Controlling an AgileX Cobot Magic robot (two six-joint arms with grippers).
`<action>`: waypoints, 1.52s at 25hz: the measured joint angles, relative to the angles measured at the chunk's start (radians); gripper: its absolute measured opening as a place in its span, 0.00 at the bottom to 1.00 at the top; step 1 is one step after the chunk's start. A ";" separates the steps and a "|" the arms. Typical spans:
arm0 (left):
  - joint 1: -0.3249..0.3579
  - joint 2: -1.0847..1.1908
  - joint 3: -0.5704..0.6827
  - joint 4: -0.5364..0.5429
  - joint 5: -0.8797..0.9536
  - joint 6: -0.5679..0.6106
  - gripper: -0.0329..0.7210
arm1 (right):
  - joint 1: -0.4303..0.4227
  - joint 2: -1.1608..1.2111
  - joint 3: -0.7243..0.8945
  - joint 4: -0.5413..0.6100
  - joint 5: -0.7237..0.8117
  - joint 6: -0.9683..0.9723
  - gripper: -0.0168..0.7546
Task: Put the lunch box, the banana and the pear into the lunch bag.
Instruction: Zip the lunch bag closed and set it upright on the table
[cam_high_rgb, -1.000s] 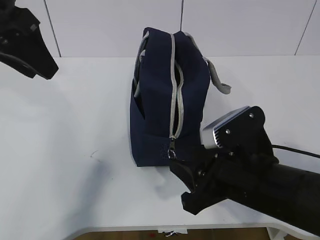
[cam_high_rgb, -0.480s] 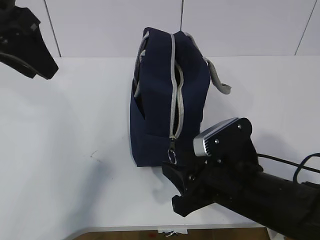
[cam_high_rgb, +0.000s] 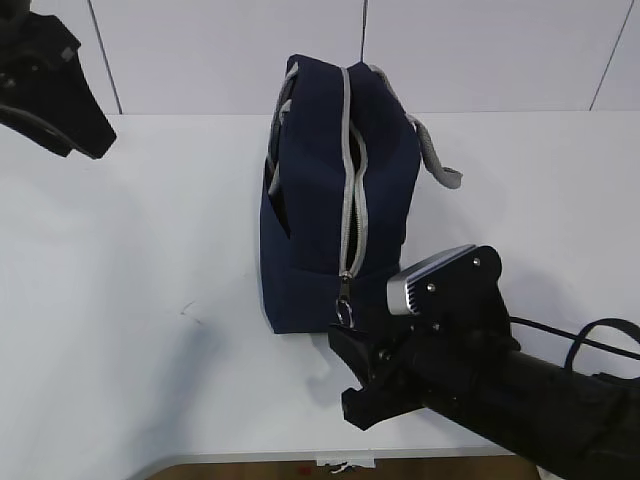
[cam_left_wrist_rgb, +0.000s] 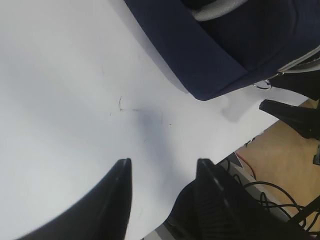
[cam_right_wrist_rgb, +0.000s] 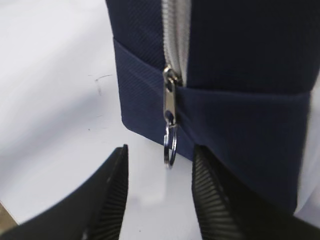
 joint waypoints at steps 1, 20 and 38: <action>0.000 0.000 0.000 0.000 0.000 0.000 0.47 | 0.000 0.004 0.000 0.000 -0.006 0.004 0.43; 0.000 0.000 0.000 -0.027 0.000 -0.001 0.45 | 0.000 0.081 0.000 0.002 -0.104 0.060 0.39; 0.000 0.000 0.000 -0.031 0.000 -0.001 0.44 | 0.000 0.099 -0.003 0.045 -0.157 0.081 0.24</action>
